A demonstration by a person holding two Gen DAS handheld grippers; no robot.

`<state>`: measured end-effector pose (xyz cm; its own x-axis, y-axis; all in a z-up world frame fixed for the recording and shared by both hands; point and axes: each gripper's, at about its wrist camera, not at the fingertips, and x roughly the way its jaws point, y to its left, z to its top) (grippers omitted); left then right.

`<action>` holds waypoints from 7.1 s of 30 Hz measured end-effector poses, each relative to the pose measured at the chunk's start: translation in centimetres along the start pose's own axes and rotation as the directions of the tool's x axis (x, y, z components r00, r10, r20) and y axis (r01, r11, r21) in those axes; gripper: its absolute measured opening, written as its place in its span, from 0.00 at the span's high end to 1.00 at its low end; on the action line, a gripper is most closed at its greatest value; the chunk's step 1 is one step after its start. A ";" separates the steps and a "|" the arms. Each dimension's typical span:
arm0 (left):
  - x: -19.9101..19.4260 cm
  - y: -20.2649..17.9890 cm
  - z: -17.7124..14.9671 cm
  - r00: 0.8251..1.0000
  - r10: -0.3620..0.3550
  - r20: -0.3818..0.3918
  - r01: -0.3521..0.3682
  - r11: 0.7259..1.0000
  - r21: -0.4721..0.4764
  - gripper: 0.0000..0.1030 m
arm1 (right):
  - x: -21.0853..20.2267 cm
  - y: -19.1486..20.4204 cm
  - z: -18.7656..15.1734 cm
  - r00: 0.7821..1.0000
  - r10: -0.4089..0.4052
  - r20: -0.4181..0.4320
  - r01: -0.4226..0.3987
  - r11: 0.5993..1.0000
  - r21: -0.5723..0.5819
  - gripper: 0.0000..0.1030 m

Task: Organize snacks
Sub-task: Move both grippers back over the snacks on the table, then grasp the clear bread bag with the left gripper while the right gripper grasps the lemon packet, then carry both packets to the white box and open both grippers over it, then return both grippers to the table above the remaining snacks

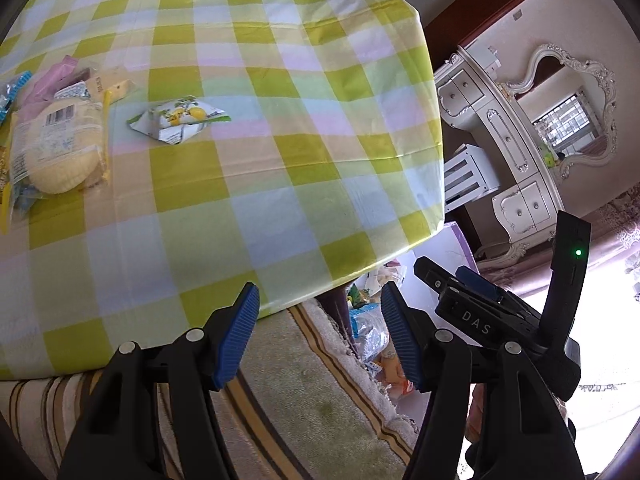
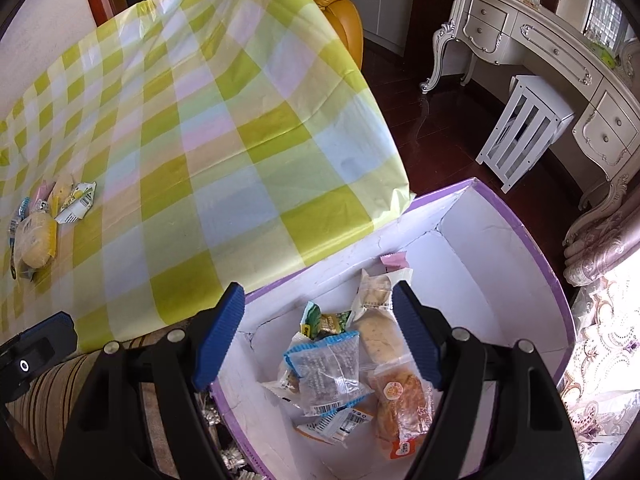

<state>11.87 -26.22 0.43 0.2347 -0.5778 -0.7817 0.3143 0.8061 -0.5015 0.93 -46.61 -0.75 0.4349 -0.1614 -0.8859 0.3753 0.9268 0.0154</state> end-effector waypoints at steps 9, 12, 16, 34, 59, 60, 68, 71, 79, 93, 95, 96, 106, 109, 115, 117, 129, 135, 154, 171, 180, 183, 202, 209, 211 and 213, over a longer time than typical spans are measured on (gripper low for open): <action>-3.1 6.2 -0.4 0.997 0.049 0.058 -0.040 0.988 -0.148 0.41 | -0.5 4.6 0.5 0.996 0.091 -0.001 -0.091 0.994 -0.067 0.26; -4.4 8.6 -0.5 0.994 0.069 0.083 -0.050 0.977 -0.207 0.41 | -0.5 6.1 0.5 0.993 0.117 -0.005 -0.117 0.989 -0.088 0.26; -5.5 11.5 -0.5 0.991 0.088 0.104 -0.055 0.957 -0.286 0.41 | -0.4 8.3 0.5 0.989 0.144 -0.015 -0.145 0.982 -0.121 0.26; -7.6 17.2 0.4 0.978 0.102 0.184 -0.021 0.916 -0.400 0.41 | 0.2 16.5 1.6 0.980 0.199 -0.023 -0.198 0.946 -0.256 0.26; -4.1 18.4 5.4 0.981 -0.005 0.194 0.080 0.921 -0.381 0.42 | 4.3 23.0 5.9 0.987 0.159 0.023 -0.141 0.924 -0.355 0.26; -4.0 18.4 5.6 0.980 -0.003 0.197 0.079 0.922 -0.378 0.42 | 4.5 23.1 6.0 0.987 0.157 0.024 -0.138 0.925 -0.354 0.26; -3.5 18.8 7.2 0.979 0.006 0.206 0.071 0.929 -0.363 0.42 | 5.9 23.9 6.4 0.988 0.154 0.008 -0.141 0.920 -0.366 0.27; -3.3 18.7 7.5 0.980 0.005 0.200 0.067 0.934 -0.352 0.47 | 6.2 24.3 6.3 0.987 0.159 -0.004 -0.149 0.914 -0.377 0.37; -3.4 18.4 7.4 0.977 -0.007 0.211 0.076 0.944 -0.320 0.59 | 6.5 24.5 5.8 0.983 0.184 -0.017 -0.176 0.903 -0.391 0.45; -4.4 17.6 5.9 0.970 -0.040 0.240 0.112 0.950 -0.293 0.69 | 5.0 22.8 5.2 0.983 0.184 -0.003 -0.173 0.921 -0.350 0.45; -4.6 17.3 5.6 0.970 -0.037 0.239 0.107 0.952 -0.285 0.70 | 4.6 22.4 5.0 0.983 0.182 0.002 -0.170 0.922 -0.348 0.45; -4.6 17.1 5.5 0.970 -0.037 0.239 0.106 0.954 -0.282 0.70 | 4.5 22.3 4.9 0.983 0.182 0.003 -0.170 0.923 -0.346 0.45; -5.3 15.5 3.6 0.972 -0.037 0.234 0.104 0.954 -0.281 0.72 | 2.8 19.6 3.4 0.984 0.177 0.008 -0.165 0.933 -0.319 0.45; -5.6 14.8 3.1 0.971 -0.047 0.235 0.112 0.956 -0.270 0.73 | 2.2 18.6 3.0 0.985 0.170 0.013 -0.157 0.937 -0.311 0.45; -5.9 12.7 2.3 0.971 -0.071 0.229 0.127 0.963 -0.237 0.73 | 1.0 16.0 2.2 0.988 0.153 0.022 -0.141 0.950 -0.278 0.45; -5.8 11.9 1.9 0.971 -0.081 0.224 0.133 0.965 -0.225 0.73 | 0.6 15.0 1.9 0.989 0.146 0.028 -0.133 0.955 -0.267 0.45; -4.9 7.3 0.6 0.974 -0.144 0.173 0.170 0.974 -0.150 0.73 | -1.0 9.1 0.6 0.993 0.103 0.050 -0.091 0.975 -0.202 0.45; -3.6 4.2 0.0 0.976 -0.179 0.124 0.191 0.977 -0.093 0.73 | -1.0 5.5 -0.2 0.997 0.063 0.046 -0.055 0.988 -0.147 0.45; 3.2 -5.6 -2.4 0.953 -0.250 -0.168 0.268 0.959 0.095 0.73 | 0.7 -5.8 -1.0 0.994 -0.108 0.009 0.108 0.993 0.039 0.45; 4.5 -7.3 -3.6 0.925 -0.281 -0.257 0.322 0.938 0.132 0.32 | 0.8 -8.2 -0.9 0.980 -0.191 -0.053 0.196 0.972 0.129 0.25; 1.5 -4.1 -2.1 0.967 -0.216 -0.132 0.231 0.966 0.112 0.30 | 0.0 -3.2 0.3 0.992 -0.121 -0.023 0.123 0.989 0.079 0.25; 0.5 -2.6 -1.4 0.981 -0.173 -0.083 0.181 0.978 0.101 0.29 | 0.0 -1.1 0.5 0.996 -0.090 -0.025 0.091 0.995 0.050 0.25; -5.6 11.2 -0.7 0.994 -0.029 0.102 0.048 0.980 -0.192 0.27 | 0.4 10.4 0.3 0.995 0.081 -0.064 -0.088 0.988 -0.125 0.25; -8.3 15.5 -0.4 0.979 0.105 0.172 -0.052 0.957 -0.284 0.27 | 0.8 13.1 0.3 0.988 0.129 -0.085 -0.141 0.978 -0.154 0.25; -9.0 16.4 -0.2 0.973 0.142 0.182 -0.084 0.953 -0.292 0.27 | 1.0 14.0 0.4 0.986 0.142 -0.091 -0.155 0.975 -0.160 0.25; -9.5 17.2 0.1 0.965 0.182 0.189 -0.123 0.949 -0.289 0.27 | 1.2 14.9 0.4 0.982 0.158 -0.100 -0.173 0.971 -0.167 0.25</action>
<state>15.12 -6.83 -0.74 0.4578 -0.4349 -0.7755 0.0039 0.8732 -0.4874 7.36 -33.13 -1.40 0.4044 0.0216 -0.9143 0.1528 0.9841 0.0908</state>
